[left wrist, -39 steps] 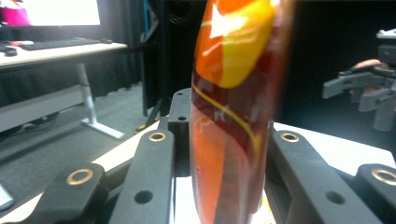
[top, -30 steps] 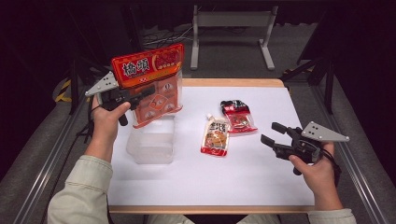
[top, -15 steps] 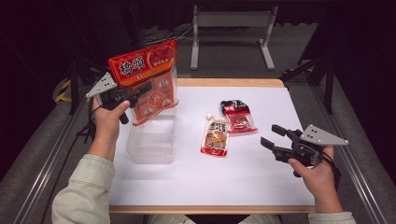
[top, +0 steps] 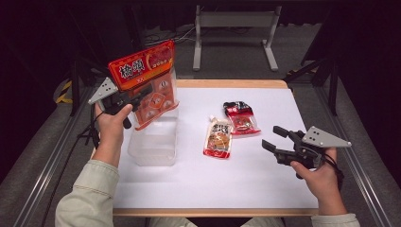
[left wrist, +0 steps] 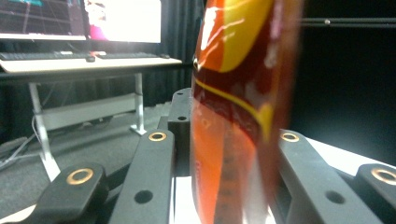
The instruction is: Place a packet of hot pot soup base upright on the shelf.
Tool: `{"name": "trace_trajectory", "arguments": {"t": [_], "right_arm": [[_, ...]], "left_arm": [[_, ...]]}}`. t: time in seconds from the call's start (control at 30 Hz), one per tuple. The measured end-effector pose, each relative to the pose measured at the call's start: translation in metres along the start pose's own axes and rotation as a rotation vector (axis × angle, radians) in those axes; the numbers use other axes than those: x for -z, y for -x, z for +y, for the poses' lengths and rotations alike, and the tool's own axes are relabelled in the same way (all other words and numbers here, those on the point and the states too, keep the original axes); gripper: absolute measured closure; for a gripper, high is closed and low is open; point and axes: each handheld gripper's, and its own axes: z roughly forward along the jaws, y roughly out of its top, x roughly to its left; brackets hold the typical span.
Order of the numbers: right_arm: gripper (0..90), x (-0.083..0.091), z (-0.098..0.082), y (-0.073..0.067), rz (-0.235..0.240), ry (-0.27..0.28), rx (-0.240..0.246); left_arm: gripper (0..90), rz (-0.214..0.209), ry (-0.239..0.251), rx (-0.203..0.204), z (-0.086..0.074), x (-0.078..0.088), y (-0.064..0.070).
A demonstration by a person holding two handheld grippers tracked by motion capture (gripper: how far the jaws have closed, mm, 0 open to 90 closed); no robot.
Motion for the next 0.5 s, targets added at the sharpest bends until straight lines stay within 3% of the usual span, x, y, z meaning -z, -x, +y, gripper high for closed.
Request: {"name": "trace_trajectory", "arguments": {"t": [0.1, 0.23, 0.5], "right_arm": [[33.4, -0.001, 0.001, -0.002, 0.006, -0.002, 0.005], [32.9, -0.002, 0.001, -0.002, 0.016, -0.001, 0.008], [31.9, -0.005, -0.001, -0.004, 0.020, -0.015, 0.014]], "left_arm": [[71.6, -0.002, -0.013, 0.004, -0.005, -0.002, 0.000], [71.6, 0.001, -0.006, 0.037, -0.012, 0.001, -0.004], [71.5, 0.042, -0.004, 0.028, -0.015, 0.003, 0.002]]}}
